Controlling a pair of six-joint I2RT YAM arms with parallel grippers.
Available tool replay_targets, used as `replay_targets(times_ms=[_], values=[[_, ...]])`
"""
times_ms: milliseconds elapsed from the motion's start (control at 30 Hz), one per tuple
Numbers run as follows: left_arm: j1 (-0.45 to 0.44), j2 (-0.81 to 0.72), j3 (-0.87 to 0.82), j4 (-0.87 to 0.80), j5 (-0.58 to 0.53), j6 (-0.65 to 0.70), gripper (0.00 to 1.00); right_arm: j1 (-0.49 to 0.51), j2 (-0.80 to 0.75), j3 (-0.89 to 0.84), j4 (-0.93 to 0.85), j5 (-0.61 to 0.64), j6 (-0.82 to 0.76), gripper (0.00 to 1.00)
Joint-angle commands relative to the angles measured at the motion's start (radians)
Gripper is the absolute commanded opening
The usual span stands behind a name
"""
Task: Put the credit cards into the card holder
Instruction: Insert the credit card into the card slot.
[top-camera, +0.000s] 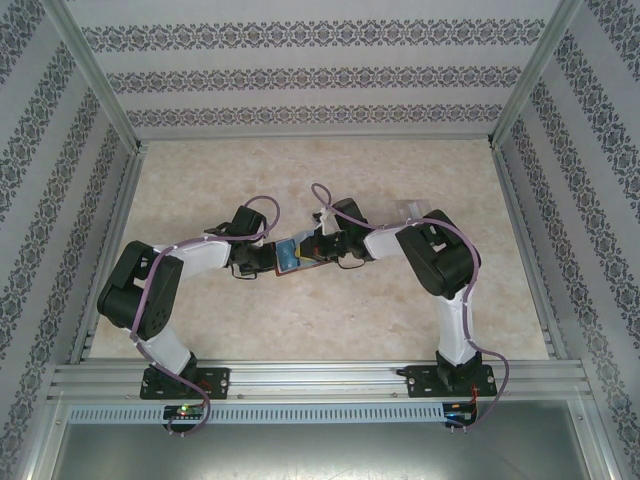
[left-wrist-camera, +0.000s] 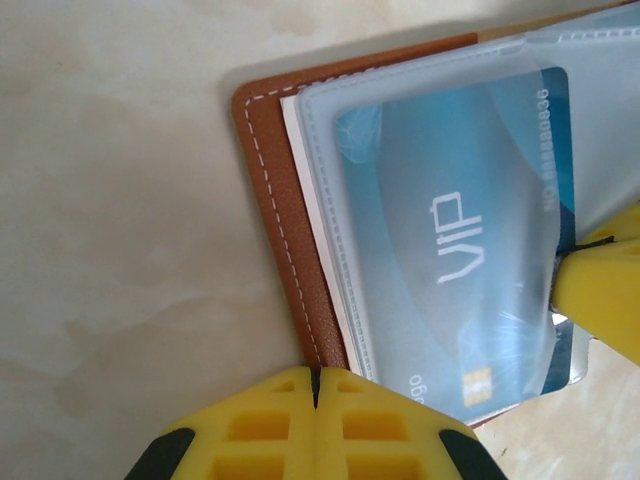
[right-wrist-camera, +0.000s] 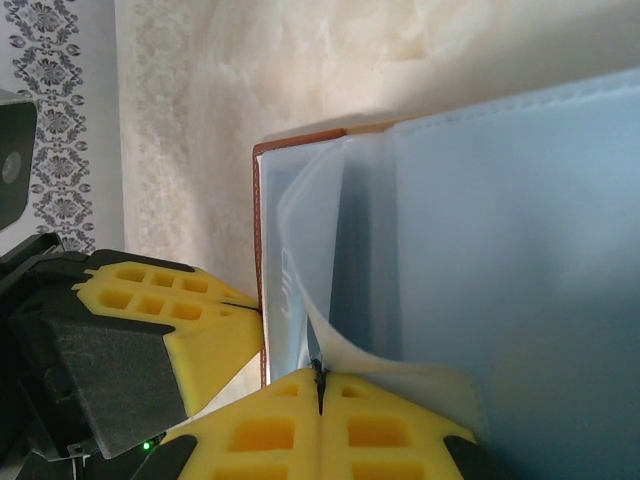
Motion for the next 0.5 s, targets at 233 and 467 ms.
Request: replay_targets(times_ms=[233,467], values=[[0.004,0.058,0.011,-0.013,-0.117,0.068,0.00,-0.042,0.018,0.038,-0.102,-0.109,-0.062,0.00],[0.003,0.055,0.033,-0.038,-0.138,0.091,0.00,-0.050,0.040,0.071,-0.188,-0.143,-0.120,0.00]])
